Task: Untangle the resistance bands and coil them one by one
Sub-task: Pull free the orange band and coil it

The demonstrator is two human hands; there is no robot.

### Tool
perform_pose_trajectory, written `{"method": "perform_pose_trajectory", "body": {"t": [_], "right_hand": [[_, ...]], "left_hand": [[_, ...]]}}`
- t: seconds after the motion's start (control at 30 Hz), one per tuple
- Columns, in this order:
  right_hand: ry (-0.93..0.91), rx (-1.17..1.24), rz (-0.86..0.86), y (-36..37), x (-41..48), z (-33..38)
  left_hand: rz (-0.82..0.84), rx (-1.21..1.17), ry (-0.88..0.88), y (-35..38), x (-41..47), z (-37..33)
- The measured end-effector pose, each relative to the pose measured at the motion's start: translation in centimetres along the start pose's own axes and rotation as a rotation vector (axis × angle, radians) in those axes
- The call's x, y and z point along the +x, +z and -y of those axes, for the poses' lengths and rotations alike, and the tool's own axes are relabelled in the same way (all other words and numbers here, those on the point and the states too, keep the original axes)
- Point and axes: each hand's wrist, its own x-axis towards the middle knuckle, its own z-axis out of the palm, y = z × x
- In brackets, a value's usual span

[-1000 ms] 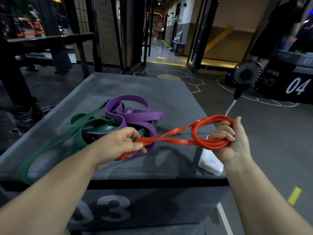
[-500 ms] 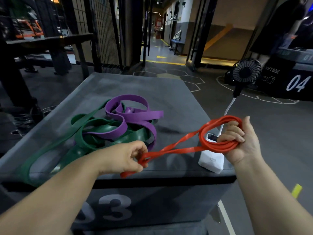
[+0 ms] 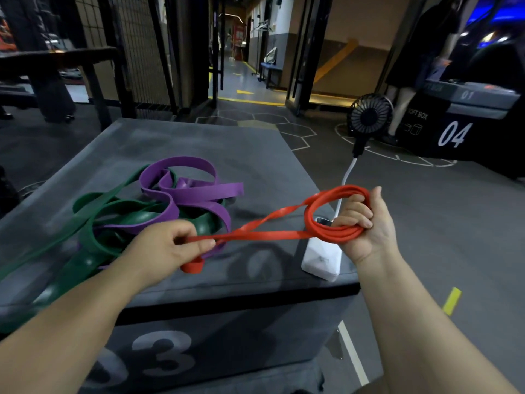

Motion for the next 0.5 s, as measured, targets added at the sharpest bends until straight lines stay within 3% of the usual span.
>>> {"method": "perform_pose_trajectory", "body": {"t": [0.1,0.17,0.3,0.5], "right_hand": [[-0.030,0.066,-0.017,-0.1,0.0,0.4],[-0.054,0.071,-0.035,-0.2,-0.1,0.6],[-0.081,0.058,-0.054,-0.4,-0.2,1.0],[-0.120,0.117,-0.064,-1.1,0.0,2.3]], "left_hand": [[0.073,-0.695,0.024,0.3,-0.4,-0.3],[0.198,-0.954,-0.001,0.4,-0.7,-0.1],[0.313,-1.098,-0.108,0.1,-0.9,-0.4],[0.335,-0.904,-0.121,-0.1,-1.5,-0.8]]}}
